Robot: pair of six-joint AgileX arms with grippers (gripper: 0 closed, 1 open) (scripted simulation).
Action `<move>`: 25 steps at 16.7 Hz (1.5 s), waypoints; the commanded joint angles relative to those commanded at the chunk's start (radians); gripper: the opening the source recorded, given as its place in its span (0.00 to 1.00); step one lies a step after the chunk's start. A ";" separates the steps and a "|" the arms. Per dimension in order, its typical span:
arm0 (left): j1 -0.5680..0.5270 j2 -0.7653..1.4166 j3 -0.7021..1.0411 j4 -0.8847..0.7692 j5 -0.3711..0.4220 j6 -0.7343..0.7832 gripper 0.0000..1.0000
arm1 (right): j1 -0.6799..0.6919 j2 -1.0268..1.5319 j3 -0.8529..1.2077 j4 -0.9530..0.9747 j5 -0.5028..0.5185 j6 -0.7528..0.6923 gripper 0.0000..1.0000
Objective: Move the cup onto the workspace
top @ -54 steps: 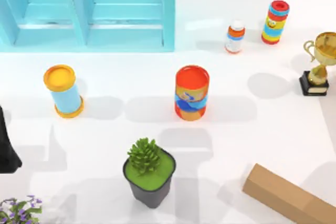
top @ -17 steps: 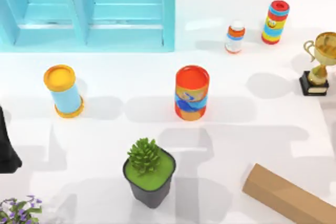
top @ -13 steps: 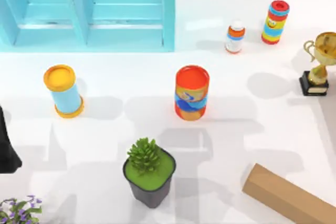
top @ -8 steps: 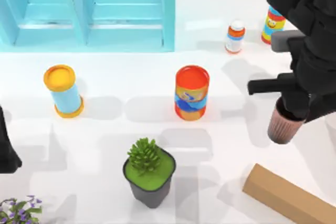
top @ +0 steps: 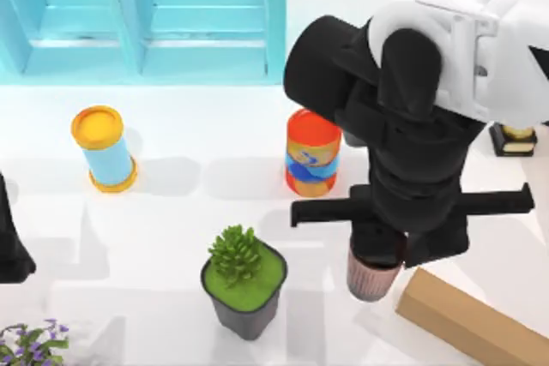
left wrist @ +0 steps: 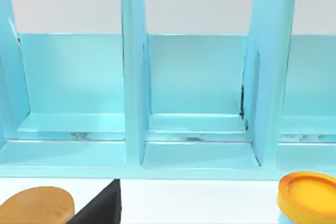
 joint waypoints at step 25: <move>0.000 0.000 0.000 0.000 0.000 0.000 1.00 | 0.011 0.042 -0.211 0.248 0.000 0.017 0.38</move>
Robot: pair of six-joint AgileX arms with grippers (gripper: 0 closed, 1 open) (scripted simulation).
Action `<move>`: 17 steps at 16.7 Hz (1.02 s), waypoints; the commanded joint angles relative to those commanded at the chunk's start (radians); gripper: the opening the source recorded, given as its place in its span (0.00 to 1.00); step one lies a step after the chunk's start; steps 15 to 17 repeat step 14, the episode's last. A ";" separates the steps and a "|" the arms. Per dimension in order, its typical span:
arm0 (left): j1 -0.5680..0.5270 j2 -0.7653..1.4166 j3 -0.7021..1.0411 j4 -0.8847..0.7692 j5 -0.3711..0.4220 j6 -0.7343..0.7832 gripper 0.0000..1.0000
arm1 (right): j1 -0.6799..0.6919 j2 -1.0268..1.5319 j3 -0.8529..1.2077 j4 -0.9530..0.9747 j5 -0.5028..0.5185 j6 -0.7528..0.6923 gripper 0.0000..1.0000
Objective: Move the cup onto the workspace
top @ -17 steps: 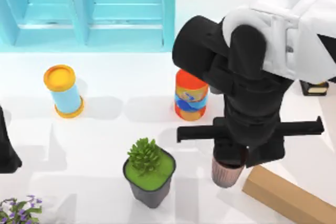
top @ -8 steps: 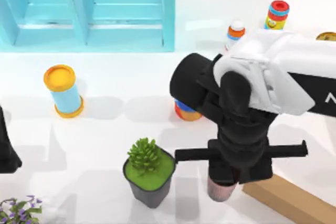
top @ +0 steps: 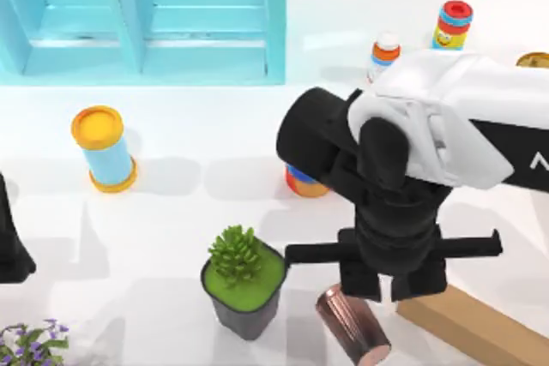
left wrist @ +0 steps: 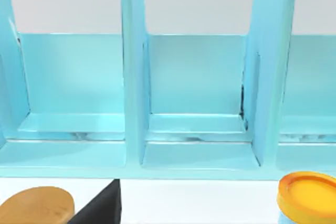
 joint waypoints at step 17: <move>0.000 0.000 0.000 0.000 0.000 0.000 1.00 | 0.000 0.000 0.000 0.000 0.000 0.000 1.00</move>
